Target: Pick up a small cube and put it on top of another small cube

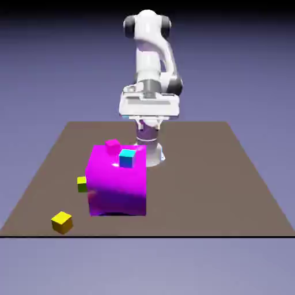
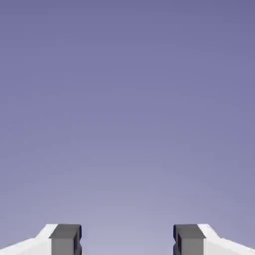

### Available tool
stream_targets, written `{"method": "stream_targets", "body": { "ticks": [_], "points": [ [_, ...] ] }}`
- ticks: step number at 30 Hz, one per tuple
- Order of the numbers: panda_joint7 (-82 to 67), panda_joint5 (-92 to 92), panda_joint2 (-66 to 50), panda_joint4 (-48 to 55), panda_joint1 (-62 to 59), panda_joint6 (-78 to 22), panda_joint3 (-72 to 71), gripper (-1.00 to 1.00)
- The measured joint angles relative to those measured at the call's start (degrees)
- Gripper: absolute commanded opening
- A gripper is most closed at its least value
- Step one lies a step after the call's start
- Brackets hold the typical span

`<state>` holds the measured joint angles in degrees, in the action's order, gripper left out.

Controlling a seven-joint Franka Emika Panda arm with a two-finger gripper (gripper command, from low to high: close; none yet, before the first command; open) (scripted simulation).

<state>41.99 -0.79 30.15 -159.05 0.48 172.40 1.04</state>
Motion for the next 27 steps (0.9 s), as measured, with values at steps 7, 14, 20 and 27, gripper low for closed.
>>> {"method": "stream_targets", "body": {
  "ticks": [7,14,20,27],
  "points": [
    [-2.73,-4.61,-14.54,11.35,-1.22,-9.32,6.06,0.00],
    [-5.46,-9.22,-29.07,22.70,-2.89,-18.64,12.12,0.00],
    [-7.79,-13.17,-41.53,32.42,-3.48,-26.63,17.31,0.00],
    [-10.52,-17.78,-56.06,43.77,-4.72,-35.95,23.37,0.00]
  ]
}}
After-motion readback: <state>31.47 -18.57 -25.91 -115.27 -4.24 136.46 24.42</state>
